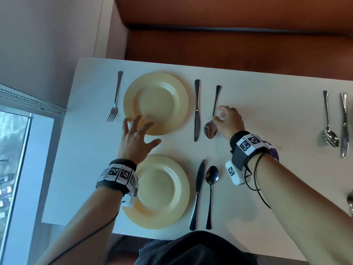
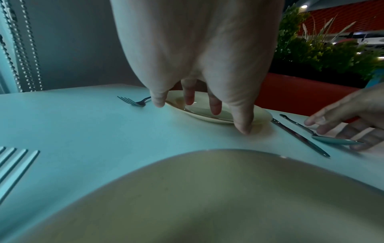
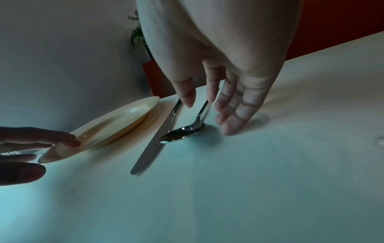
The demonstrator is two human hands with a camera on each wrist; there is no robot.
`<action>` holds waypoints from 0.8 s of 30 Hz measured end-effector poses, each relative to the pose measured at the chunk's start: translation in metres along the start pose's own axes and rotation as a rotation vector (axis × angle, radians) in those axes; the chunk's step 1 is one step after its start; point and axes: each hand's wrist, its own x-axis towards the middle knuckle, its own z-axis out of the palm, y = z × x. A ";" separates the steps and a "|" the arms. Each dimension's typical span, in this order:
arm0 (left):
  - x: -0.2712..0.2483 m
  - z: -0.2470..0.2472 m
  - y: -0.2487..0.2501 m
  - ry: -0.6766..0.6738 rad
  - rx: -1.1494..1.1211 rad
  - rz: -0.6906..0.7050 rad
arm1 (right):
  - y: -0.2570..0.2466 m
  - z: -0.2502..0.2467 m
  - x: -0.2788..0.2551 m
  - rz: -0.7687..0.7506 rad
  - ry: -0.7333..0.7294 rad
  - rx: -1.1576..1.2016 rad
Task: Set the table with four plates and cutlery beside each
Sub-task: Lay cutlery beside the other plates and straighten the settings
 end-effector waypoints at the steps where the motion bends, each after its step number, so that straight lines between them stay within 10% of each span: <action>1: 0.000 0.000 0.000 0.008 -0.004 0.005 | -0.003 0.002 0.001 0.002 0.002 -0.013; 13: 0.012 -0.009 -0.007 0.143 -0.102 0.054 | -0.022 0.017 0.006 0.042 0.067 -0.090; 19: 0.050 -0.045 -0.057 0.298 -0.210 -0.212 | -0.021 0.019 0.005 0.033 0.089 -0.118; 24: 0.076 -0.054 -0.079 0.153 -0.165 -0.379 | -0.019 0.021 0.005 0.002 0.100 -0.109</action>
